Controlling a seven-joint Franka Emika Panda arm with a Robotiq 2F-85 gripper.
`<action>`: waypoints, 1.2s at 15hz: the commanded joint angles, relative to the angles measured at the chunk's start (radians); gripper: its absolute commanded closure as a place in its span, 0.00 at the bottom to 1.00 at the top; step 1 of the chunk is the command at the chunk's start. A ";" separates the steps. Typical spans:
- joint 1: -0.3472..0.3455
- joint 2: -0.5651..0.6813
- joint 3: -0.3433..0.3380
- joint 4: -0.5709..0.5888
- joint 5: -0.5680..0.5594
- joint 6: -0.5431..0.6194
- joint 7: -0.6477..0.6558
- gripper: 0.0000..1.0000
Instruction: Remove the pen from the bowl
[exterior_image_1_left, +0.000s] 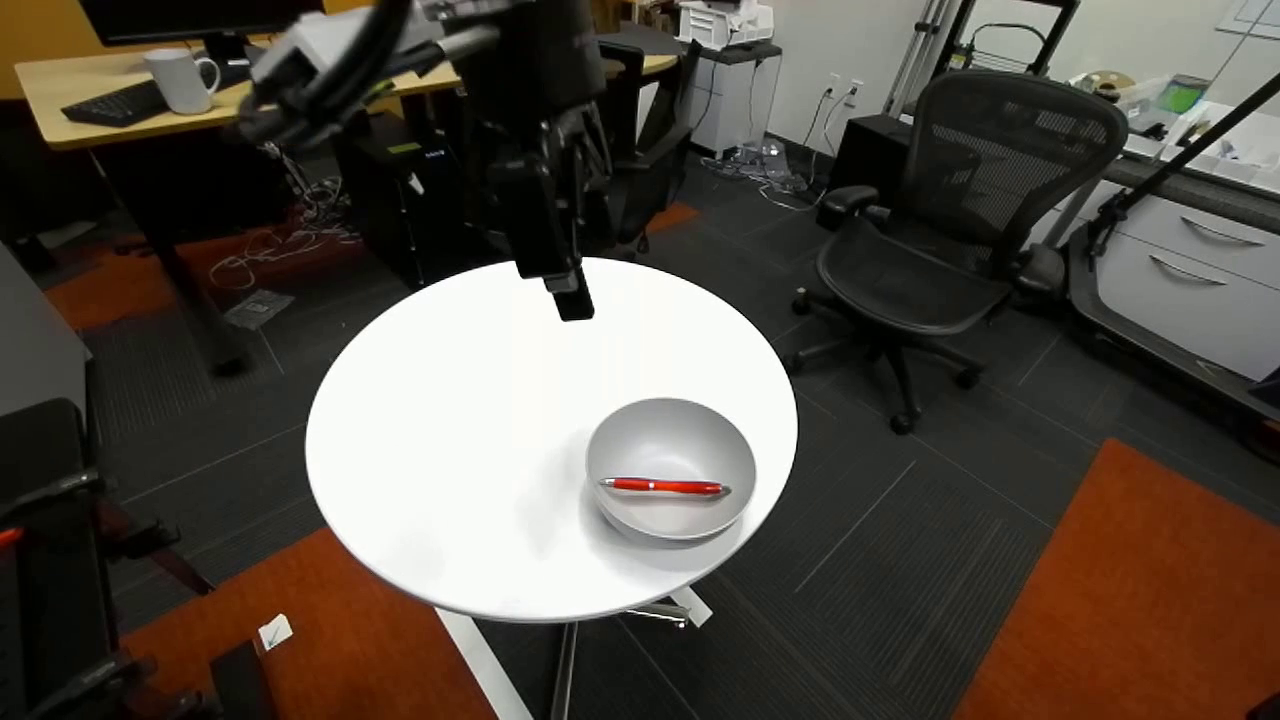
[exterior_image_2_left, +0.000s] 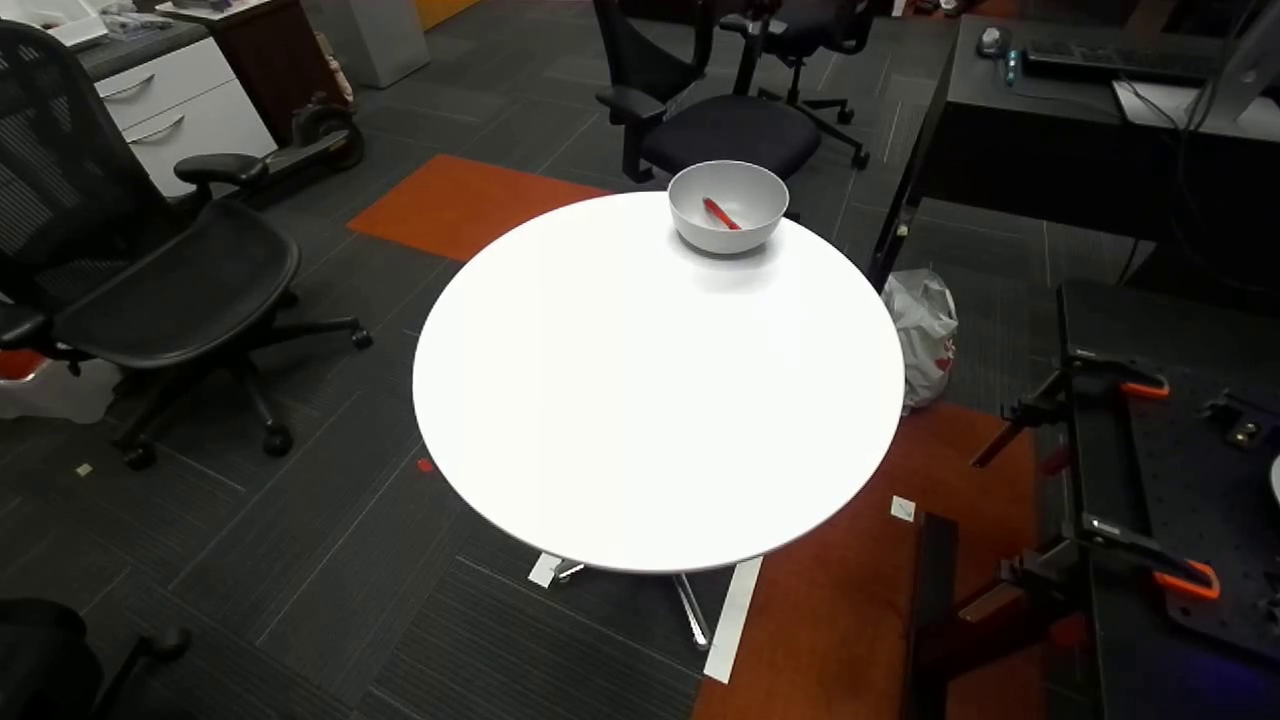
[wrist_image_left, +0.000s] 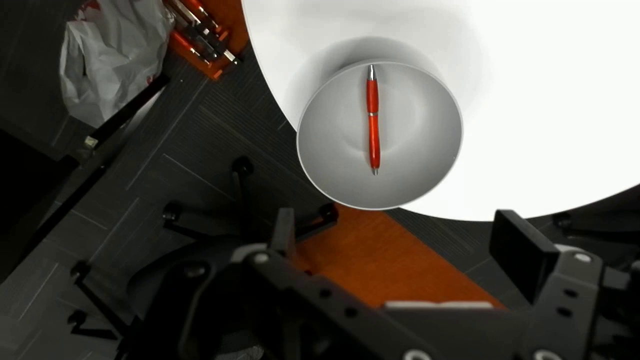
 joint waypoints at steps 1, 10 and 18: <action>0.062 0.115 -0.063 0.099 0.054 -0.059 -0.033 0.00; 0.102 0.216 -0.119 0.096 0.218 -0.023 -0.233 0.00; 0.098 0.252 -0.130 0.119 0.252 0.047 -0.228 0.00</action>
